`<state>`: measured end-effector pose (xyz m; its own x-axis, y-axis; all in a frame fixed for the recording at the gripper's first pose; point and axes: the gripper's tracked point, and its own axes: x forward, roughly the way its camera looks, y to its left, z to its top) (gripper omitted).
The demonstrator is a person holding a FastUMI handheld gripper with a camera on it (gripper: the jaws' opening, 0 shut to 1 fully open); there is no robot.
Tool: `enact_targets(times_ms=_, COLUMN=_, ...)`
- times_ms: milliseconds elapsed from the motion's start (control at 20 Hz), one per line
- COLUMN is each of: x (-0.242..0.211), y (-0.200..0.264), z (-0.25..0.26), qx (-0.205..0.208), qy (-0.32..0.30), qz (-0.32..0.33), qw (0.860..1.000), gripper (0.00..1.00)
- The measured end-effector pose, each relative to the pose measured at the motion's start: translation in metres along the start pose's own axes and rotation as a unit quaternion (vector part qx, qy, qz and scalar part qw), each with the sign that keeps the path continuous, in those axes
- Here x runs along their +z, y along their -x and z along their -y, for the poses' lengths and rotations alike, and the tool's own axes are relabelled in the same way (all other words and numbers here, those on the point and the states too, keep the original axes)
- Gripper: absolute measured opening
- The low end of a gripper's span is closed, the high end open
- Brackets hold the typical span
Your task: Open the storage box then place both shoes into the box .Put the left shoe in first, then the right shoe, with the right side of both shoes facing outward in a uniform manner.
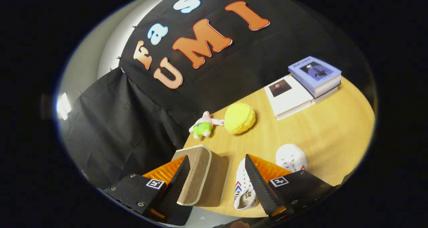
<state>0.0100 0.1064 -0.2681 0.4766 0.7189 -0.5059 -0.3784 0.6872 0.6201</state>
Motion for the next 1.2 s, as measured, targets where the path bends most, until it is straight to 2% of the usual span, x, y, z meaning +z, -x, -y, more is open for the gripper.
enact_targets(times_ms=300, x=-0.071, y=-0.036, z=-0.007, qx=0.057, qy=-0.080, qz=-0.094, qw=0.991, gripper=0.98)
enact_targets(times_ms=650, x=-0.121, y=-0.066, z=-0.032, qx=0.145, qy=-0.192, qz=-0.162, qw=0.957, gripper=0.98)
enact_targets(times_ms=800, x=-0.137, y=-0.076, z=-0.038, qx=0.159, qy=-0.213, qz=-0.184, qw=0.946, gripper=0.98)
enact_targets(times_ms=1100, x=-0.148, y=-0.079, z=-0.072, qx=0.223, qy=-0.244, qz=-0.213, qw=0.919, gripper=0.98)
enact_targets(times_ms=1200, x=-0.151, y=-0.078, z=-0.077, qx=0.236, qy=-0.245, qz=-0.221, qw=0.914, gripper=0.98)
